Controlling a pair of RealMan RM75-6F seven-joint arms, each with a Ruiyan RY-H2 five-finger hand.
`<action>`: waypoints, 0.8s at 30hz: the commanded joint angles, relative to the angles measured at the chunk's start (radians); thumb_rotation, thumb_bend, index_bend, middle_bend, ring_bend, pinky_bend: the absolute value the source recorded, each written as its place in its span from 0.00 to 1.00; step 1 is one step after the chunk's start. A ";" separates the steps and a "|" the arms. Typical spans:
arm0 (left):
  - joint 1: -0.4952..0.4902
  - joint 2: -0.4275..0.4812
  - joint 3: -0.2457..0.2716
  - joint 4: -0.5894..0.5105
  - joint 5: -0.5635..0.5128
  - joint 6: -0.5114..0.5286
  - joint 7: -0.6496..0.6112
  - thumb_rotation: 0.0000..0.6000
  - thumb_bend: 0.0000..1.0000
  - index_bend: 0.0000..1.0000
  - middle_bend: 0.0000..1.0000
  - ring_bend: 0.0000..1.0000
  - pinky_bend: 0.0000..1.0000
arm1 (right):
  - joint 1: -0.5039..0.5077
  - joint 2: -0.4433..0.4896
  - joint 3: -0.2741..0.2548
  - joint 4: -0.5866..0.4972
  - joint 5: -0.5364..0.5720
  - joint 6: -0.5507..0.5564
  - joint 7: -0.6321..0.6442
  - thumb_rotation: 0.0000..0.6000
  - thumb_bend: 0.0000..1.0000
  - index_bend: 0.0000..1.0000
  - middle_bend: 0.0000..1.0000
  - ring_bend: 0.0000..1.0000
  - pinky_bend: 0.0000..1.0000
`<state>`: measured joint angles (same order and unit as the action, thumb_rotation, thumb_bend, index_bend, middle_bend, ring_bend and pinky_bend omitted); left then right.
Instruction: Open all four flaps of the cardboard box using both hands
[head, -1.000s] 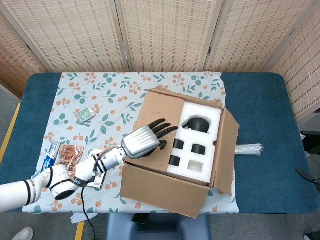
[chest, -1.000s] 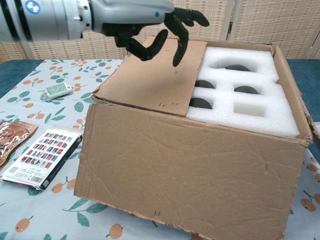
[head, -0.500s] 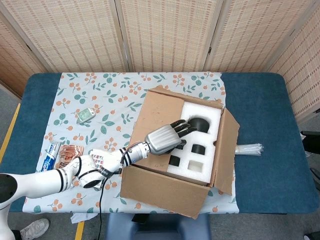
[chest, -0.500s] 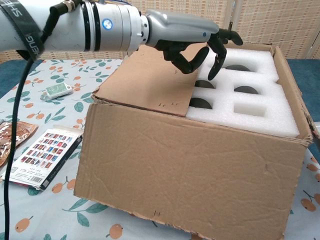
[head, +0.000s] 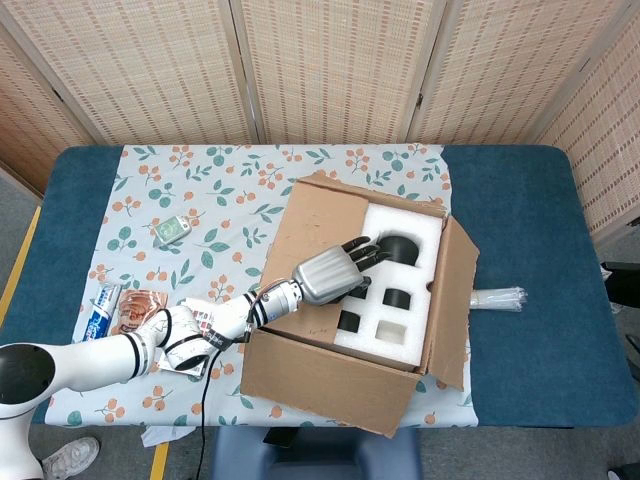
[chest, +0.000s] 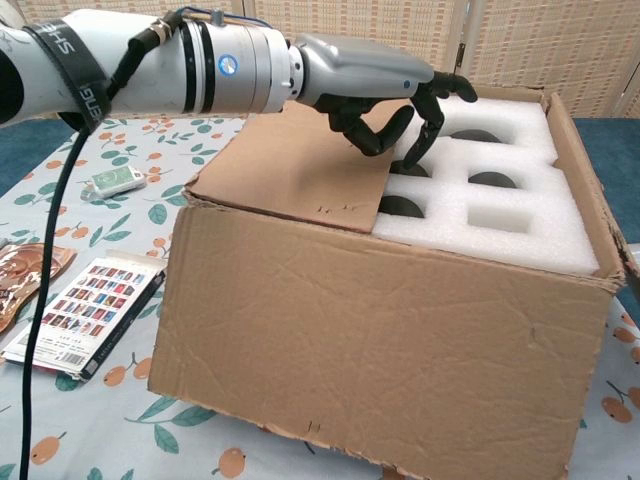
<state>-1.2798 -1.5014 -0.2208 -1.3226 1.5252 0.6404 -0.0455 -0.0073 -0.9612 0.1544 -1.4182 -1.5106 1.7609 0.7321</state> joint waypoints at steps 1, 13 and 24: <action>0.002 0.004 0.007 0.003 -0.008 0.003 0.002 1.00 1.00 0.56 0.02 0.00 0.00 | 0.003 0.001 0.001 -0.001 -0.001 -0.010 0.001 0.71 0.11 0.48 0.00 0.00 0.00; 0.003 0.008 0.023 0.008 -0.025 0.026 0.018 1.00 1.00 0.58 0.02 0.00 0.00 | 0.011 0.004 0.000 -0.004 -0.011 -0.040 0.002 0.71 0.11 0.48 0.00 0.00 0.00; 0.029 0.043 0.020 -0.047 -0.072 0.067 0.124 1.00 1.00 0.60 0.02 0.00 0.00 | 0.016 0.004 -0.006 -0.007 -0.033 -0.047 -0.001 0.71 0.11 0.48 0.00 0.00 0.00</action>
<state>-1.2570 -1.4682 -0.1968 -1.3539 1.4653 0.6978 0.0606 0.0088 -0.9571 0.1492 -1.4243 -1.5422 1.7131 0.7325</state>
